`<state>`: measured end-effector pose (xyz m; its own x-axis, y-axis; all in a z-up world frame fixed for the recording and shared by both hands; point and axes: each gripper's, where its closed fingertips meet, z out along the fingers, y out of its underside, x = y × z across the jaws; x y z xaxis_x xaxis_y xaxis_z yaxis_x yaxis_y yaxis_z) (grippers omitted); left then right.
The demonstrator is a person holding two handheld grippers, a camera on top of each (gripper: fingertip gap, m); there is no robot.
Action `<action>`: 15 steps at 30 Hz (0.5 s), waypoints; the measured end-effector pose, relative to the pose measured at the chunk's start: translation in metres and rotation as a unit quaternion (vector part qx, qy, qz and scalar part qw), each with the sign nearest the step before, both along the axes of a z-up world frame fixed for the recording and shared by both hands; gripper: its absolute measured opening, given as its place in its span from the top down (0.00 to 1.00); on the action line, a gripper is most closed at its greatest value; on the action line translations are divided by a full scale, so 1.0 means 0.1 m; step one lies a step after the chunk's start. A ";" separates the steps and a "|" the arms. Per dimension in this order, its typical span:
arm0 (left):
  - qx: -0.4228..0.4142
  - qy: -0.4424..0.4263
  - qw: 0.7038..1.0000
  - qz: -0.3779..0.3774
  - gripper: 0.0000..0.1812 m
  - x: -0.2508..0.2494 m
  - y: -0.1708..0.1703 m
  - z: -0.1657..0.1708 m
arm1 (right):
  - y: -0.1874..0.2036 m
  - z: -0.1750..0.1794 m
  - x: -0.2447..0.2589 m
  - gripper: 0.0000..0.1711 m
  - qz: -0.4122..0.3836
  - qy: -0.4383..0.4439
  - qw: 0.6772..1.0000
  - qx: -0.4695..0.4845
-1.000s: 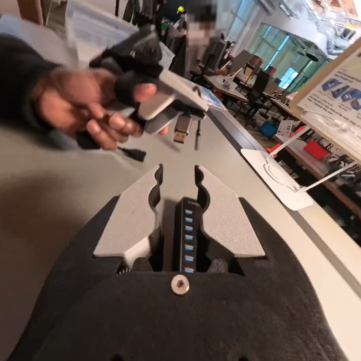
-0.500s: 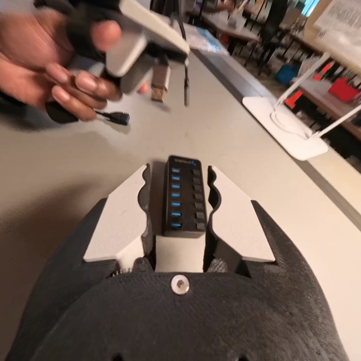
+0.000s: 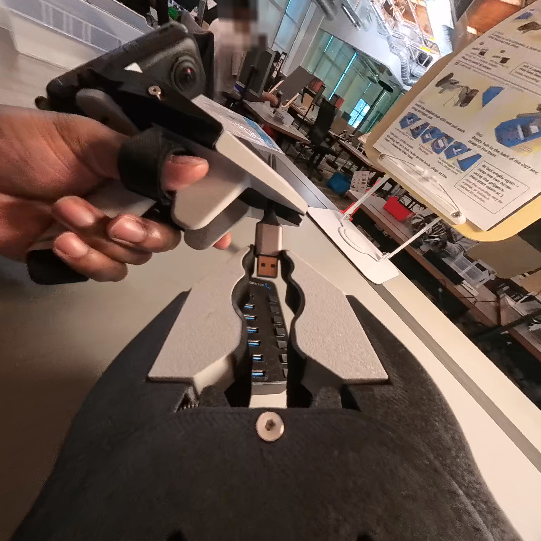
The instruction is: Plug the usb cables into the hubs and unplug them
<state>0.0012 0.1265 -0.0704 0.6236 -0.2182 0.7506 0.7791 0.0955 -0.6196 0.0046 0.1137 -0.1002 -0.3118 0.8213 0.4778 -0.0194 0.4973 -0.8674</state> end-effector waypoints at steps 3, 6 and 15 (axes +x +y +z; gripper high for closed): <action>-0.026 0.035 0.999 -0.022 0.94 0.02 0.03 -0.03 | 0.03 0.03 0.01 0.91 0.001 0.003 1.000 -0.009; -0.060 0.072 0.994 -0.058 0.86 0.07 0.05 -0.08 | 0.07 0.03 0.00 0.91 0.002 0.003 1.000 -0.008; -0.031 -0.095 0.983 -0.154 0.92 0.09 0.04 -0.12 | 0.08 0.00 0.00 0.90 0.018 0.008 1.000 -0.007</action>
<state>0.0097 0.1301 -0.0828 0.3824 -0.3245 0.8652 0.8675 -0.1962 -0.4570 0.0044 0.1216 -0.0998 -0.3338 0.8158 0.4722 -0.0513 0.4845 -0.8733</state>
